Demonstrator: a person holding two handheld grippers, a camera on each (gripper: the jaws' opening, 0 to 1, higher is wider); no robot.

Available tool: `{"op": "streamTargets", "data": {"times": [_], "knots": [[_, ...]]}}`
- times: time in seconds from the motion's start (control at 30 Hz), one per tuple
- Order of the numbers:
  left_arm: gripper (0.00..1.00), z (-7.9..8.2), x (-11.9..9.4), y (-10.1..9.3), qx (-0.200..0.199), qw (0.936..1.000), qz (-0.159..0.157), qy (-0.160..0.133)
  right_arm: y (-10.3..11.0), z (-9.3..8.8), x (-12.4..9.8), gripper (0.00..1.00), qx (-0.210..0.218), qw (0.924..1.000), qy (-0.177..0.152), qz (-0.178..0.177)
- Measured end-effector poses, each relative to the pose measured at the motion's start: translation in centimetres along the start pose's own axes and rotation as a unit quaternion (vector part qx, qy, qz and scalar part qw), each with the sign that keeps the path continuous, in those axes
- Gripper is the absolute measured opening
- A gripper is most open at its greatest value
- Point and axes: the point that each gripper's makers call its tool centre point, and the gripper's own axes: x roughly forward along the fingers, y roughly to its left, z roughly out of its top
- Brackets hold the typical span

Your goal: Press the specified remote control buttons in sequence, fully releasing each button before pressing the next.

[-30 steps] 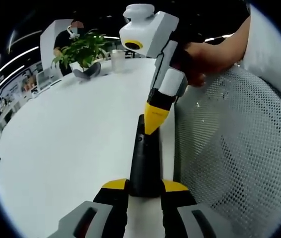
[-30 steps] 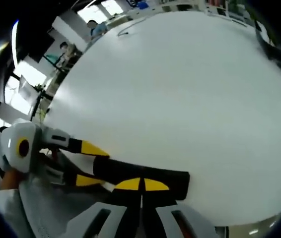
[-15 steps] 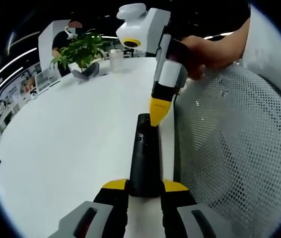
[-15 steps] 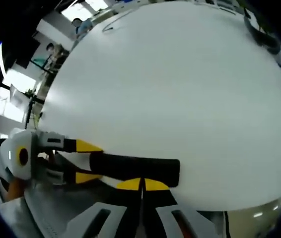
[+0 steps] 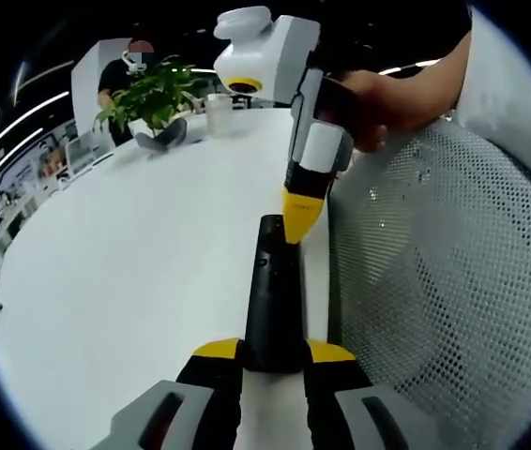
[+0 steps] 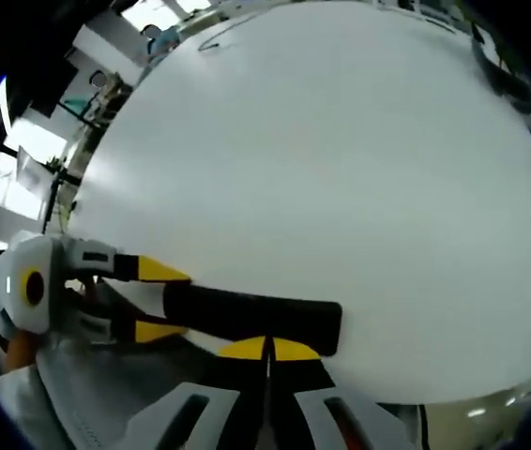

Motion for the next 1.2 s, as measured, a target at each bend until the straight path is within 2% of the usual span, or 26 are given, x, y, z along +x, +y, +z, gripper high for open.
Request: {"op": "streamTargets", "data": {"times": [0.17,0.5,0.6,0.7,0.8,0.9,0.93,1.2], "knots": [[0.24,0.0,0.0,0.0,-0.001,1.0,0.0,0.0,0.1,0.0,0.2,0.0,-0.051,0.9985,0.005,-0.021],[0.24,0.0,0.0,0.0,0.002,1.0,0.0,-0.001,-0.1,0.1,-0.1,0.0,-0.017,0.9998,0.0,-0.012],[0.24,0.0,0.0,0.0,0.002,1.0,-0.002,-0.001,-0.3,1.1,-0.6,0.0,-0.018,0.9992,-0.032,-0.018],[0.24,-0.1,0.0,-0.3,0.002,1.0,-0.008,0.001,0.0,1.0,-0.6,0.0,-0.014,0.9994,-0.03,-0.009],[0.24,0.0,0.1,-0.4,0.004,0.9999,-0.009,-0.001,0.2,1.0,-0.3,0.0,-0.023,0.9993,-0.029,-0.008],[0.24,0.1,0.1,-0.4,0.003,1.0,-0.008,-0.001,-0.2,0.2,0.1,0.0,-0.032,0.9991,-0.002,-0.028],[0.24,0.1,0.2,-0.3,0.004,1.0,-0.008,-0.001,0.1,0.6,0.0,0.0,-0.031,0.9992,-0.012,-0.022],[0.24,0.1,0.2,-0.3,0.004,1.0,-0.007,-0.004,0.0,0.5,0.1,0.0,-0.058,0.9976,-0.016,-0.035]]}}
